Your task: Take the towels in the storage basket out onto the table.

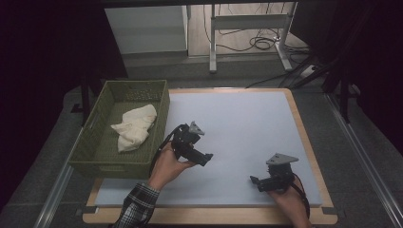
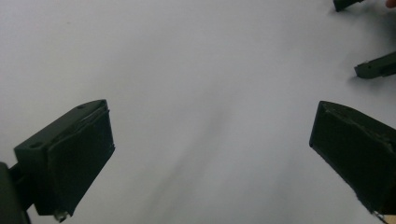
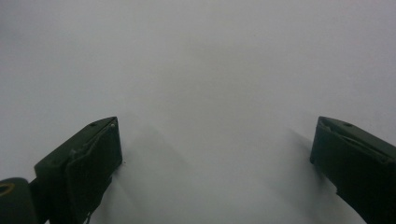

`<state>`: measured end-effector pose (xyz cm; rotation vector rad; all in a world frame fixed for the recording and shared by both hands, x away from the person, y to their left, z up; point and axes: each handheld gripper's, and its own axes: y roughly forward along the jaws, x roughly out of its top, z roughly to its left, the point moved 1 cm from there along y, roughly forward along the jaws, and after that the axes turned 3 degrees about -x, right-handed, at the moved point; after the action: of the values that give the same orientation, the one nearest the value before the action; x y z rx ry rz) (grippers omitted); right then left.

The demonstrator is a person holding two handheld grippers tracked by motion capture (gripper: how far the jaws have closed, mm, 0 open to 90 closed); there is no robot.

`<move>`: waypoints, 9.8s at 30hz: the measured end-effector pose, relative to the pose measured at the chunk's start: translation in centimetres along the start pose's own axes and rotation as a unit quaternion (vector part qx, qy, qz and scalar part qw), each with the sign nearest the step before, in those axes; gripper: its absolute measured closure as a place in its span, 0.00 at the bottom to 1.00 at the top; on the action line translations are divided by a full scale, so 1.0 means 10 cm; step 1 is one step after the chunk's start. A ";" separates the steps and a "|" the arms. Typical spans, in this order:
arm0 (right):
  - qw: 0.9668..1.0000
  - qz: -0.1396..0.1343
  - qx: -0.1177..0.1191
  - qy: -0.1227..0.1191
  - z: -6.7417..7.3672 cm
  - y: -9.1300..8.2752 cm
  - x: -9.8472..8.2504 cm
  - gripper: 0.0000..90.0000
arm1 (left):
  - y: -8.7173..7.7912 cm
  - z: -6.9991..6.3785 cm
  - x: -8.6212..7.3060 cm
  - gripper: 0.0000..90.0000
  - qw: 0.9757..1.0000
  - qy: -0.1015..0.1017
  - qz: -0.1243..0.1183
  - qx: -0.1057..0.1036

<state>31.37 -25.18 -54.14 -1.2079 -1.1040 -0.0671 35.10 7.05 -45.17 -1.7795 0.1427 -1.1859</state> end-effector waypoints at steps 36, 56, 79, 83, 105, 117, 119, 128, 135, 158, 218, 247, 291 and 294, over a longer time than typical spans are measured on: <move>1.000 -0.002 -0.001 0.000 0.00 0.00 0.00 0.02 | -0.75 1.16 -0.11 0.03 0.992 -0.076 -0.007 0.099; 1.000 -0.001 -0.001 -0.001 0.01 0.00 0.00 0.02 | -0.90 1.91 -0.67 0.01 0.977 -0.149 0.017 0.148; 1.000 -0.002 -0.002 -0.001 0.01 0.01 0.00 0.02 | -0.25 2.35 -1.02 0.04 0.954 -0.218 0.186 0.091; 1.000 -0.002 -0.002 -0.001 0.01 0.01 0.00 0.02 | -0.17 2.31 -1.05 0.12 0.948 -0.202 0.229 0.091; 1.000 -0.002 -0.002 -0.001 0.01 0.01 0.00 0.02 | -0.51 2.17 -0.95 0.86 0.961 -0.208 0.157 0.089; 1.000 -0.002 -0.003 -0.002 0.01 0.01 0.00 0.02 | -1.04 2.02 -0.83 0.85 0.976 -0.184 0.057 0.100; 1.000 -0.002 -0.003 -0.002 0.01 0.01 0.00 0.02 | -1.08 2.01 -0.82 0.85 0.976 -0.183 0.051 0.103; 1.000 -0.002 -0.003 -0.002 0.01 0.01 0.00 0.02 | -1.34 1.92 -0.80 0.85 0.978 -0.177 -0.001 0.109; 1.000 -0.002 -0.003 -0.002 0.01 0.01 0.00 0.02 | -1.50 1.80 -0.71 0.85 0.980 -0.161 -0.042 0.112; 1.000 -0.002 -0.003 -0.002 0.01 0.01 0.00 0.02 | -1.65 1.44 -0.29 0.85 0.984 -0.109 -0.094 0.100; 1.000 0.000 -0.002 -0.001 0.01 0.00 0.00 0.02 | 0.52 0.10 0.12 0.76 0.999 0.025 -0.031 0.004; 1.000 0.000 -0.003 -0.002 0.01 0.00 0.00 0.02 | 0.36 -0.14 -0.04 0.57 0.996 0.033 -0.070 -0.051; 0.999 -0.008 0.050 -0.019 -0.15 0.17 0.45 0.58 | 0.41 0.05 -0.20 0.95 0.996 -0.012 -0.076 -0.047; 0.998 -0.023 0.056 -0.024 -0.18 0.22 0.63 0.58 | 0.35 0.06 -0.23 0.96 0.996 -0.011 -0.082 -0.043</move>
<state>37.02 -22.54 -51.14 -1.0878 -1.1626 -0.0119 35.70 6.89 -49.36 -1.9094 0.0359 -1.2916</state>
